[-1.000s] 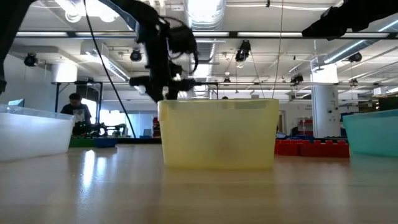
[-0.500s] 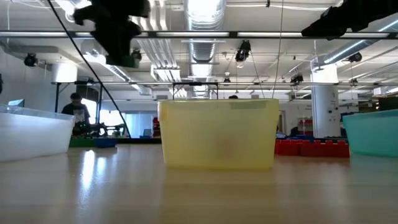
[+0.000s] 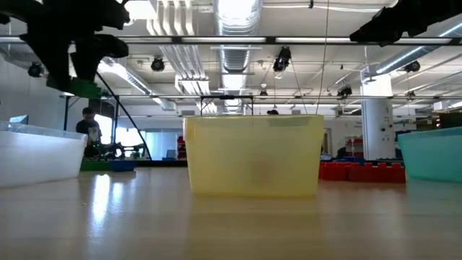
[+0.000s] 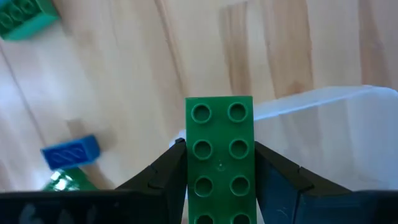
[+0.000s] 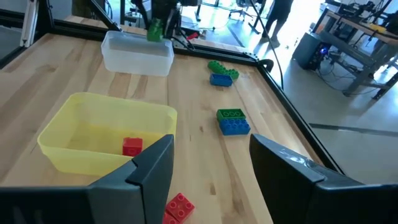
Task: Sort & place blocks by color
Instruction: Put the green game piece into the transparent bin
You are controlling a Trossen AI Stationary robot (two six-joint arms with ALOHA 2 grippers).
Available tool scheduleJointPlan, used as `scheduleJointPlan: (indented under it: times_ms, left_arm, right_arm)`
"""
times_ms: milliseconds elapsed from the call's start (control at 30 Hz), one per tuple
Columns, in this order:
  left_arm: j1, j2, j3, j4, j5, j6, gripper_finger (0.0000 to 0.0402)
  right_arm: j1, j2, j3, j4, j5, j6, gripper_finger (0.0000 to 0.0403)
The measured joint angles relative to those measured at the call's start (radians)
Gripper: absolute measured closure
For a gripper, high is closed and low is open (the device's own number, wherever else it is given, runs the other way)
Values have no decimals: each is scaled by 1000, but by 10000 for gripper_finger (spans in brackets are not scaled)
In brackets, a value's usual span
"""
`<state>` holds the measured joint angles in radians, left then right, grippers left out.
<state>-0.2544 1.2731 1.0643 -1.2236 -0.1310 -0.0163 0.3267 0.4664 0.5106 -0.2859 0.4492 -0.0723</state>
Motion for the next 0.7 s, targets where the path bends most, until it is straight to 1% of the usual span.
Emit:
scheduleJointPlan:
  times_ms: [133,300,400,700]
  left_arm:
    - [-63,-17,-42,-1,3,-100,270]
    - [-110,-35,-97,-23,2,-238,271]
    - [-127,-52,-132,-22,5,-265,271]
    - [-133,-93,-218,-18,5,-270,269]
  right_arm:
    - [0,0,-1,0,0,0,202]
    - [0,0,-4,0,0,0,202]
    - [0,0,-4,0,0,0,202]
    - [0,0,-4,0,-1,-5,202]
